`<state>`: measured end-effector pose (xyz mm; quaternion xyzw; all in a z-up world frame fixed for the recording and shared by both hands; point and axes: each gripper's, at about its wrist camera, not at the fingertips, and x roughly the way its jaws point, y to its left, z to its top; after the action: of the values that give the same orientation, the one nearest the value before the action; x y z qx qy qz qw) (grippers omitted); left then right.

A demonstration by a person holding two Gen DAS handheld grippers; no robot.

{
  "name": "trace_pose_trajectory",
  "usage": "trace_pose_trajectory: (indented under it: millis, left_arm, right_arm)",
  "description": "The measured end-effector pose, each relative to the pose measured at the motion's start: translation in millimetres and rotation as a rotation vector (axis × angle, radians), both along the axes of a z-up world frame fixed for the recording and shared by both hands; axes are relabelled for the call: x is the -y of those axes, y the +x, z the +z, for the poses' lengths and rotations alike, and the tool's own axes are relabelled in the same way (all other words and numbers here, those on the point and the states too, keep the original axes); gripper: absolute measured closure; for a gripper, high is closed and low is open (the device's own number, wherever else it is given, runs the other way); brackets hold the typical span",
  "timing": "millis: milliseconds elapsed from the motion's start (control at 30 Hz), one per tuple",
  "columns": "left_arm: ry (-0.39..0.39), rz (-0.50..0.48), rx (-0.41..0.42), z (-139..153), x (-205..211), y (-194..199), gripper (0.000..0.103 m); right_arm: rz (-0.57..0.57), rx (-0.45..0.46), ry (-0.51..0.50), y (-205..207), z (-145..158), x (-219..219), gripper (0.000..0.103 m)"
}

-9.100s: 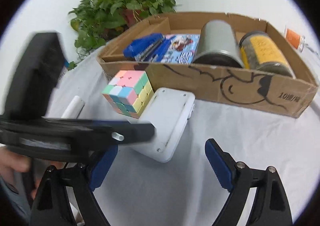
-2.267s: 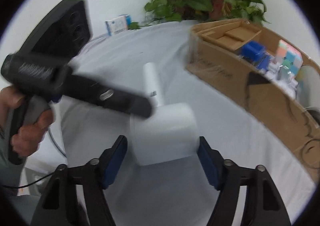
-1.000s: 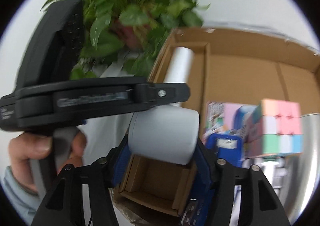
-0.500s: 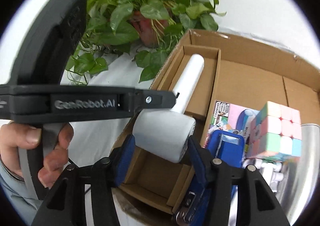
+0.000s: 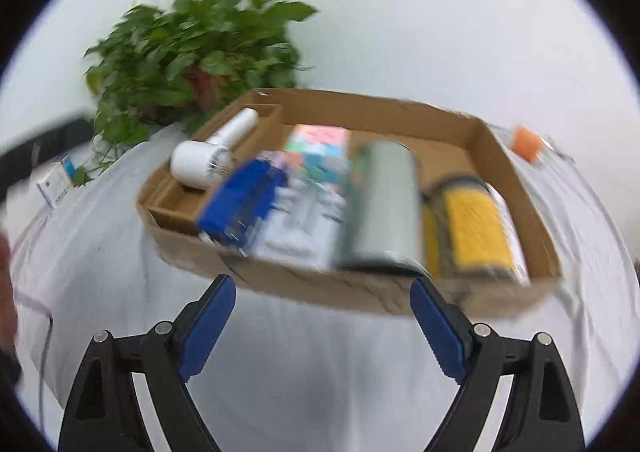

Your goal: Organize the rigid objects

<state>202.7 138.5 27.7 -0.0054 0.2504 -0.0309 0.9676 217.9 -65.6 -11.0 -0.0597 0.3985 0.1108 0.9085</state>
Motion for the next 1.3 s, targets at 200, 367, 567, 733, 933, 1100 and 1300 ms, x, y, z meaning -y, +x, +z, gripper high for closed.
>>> trace_pose_trajectory:
  millis: [200, 367, 567, 733, 933, 1100, 1300]
  left_arm:
    - [-0.088, -0.02, -0.026, -28, 69, -44, 0.0]
    - [-0.078, 0.009, 0.003, -19, 100, -68, 0.0]
    - [0.0, 0.037, 0.028, -5, 107, -73, 0.0]
    - [0.015, 0.074, 0.033, -4, 108, -74, 0.0]
    - [-0.011, 0.099, 0.001, -14, 101, -65, 0.0]
    - [-0.018, 0.106, -0.024, -23, 96, -56, 0.0]
    - [-0.009, 0.083, -0.034, -31, 96, -51, 0.0]
  right_arm:
    - [-0.048, 0.046, 0.006, -35, 11, 52, 0.014]
    - [-0.05, 0.084, 0.002, -58, 19, 74, 0.014]
    - [-0.064, 0.12, 0.018, -67, 25, 82, 0.014]
    - [-0.05, 0.133, 0.023, -65, 26, 78, 0.014]
    - [-0.064, 0.136, 0.018, -61, 21, 74, 0.014]
    - [-0.085, 0.14, 0.003, -56, 18, 75, 0.014]
    - [-0.09, 0.142, -0.003, -54, 17, 74, 0.014]
